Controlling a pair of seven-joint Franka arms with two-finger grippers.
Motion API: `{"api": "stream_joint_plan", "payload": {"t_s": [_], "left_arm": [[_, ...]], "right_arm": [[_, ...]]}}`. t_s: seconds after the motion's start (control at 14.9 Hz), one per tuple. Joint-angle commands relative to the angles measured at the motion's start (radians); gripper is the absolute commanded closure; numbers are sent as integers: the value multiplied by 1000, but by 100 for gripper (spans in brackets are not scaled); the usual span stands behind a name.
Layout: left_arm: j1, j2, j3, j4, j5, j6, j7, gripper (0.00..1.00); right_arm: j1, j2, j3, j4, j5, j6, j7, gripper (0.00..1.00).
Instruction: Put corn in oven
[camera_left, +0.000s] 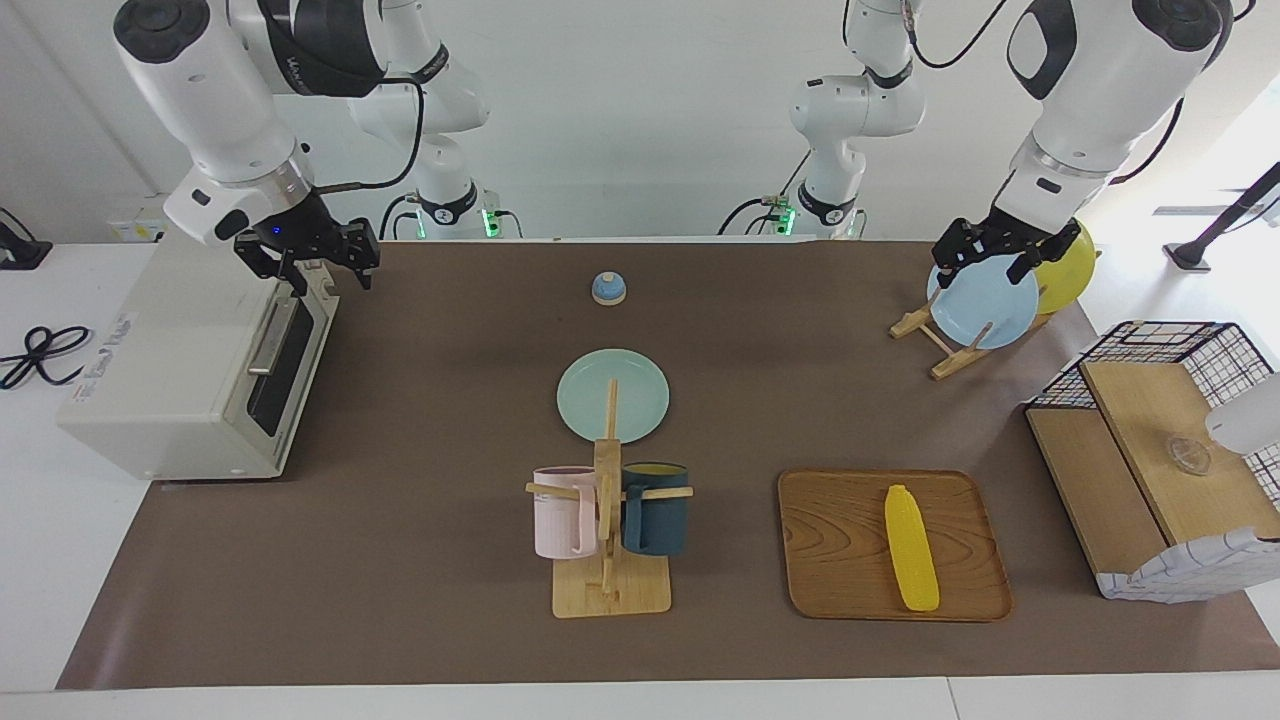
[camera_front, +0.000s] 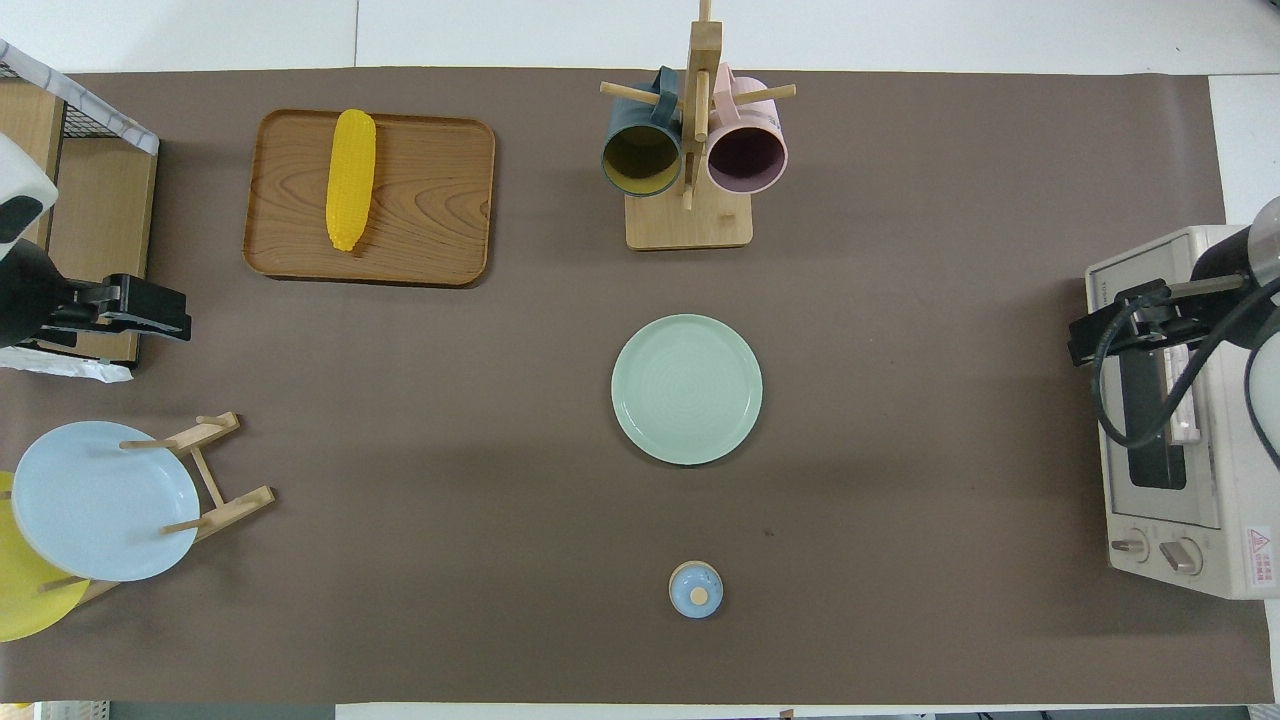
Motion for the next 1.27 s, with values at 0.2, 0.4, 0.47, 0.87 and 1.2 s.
{"api": "stream_joint_plan", "payload": {"t_s": [0.2, 0.4, 0.47, 0.87, 1.2], "left_arm": [[-1, -1, -3, -17, -12, 60, -10, 0], [-10, 11, -4, -35, -18, 154, 5, 0], [-10, 32, -4, -34, -27, 167, 27, 0], [-21, 371, -4, 196, -64, 183, 139, 0], [-16, 645, -29, 446, -64, 200, 206, 0]], "right_arm": [[-156, -84, 0, -272, -8, 244, -167, 100], [-165, -66, -1, -300, -39, 282, -127, 100], [-169, -61, 0, -300, -57, 288, -127, 100], [-188, -33, 0, -300, -116, 317, -129, 100], [-191, -20, 2, -302, -116, 319, -121, 100]]}}
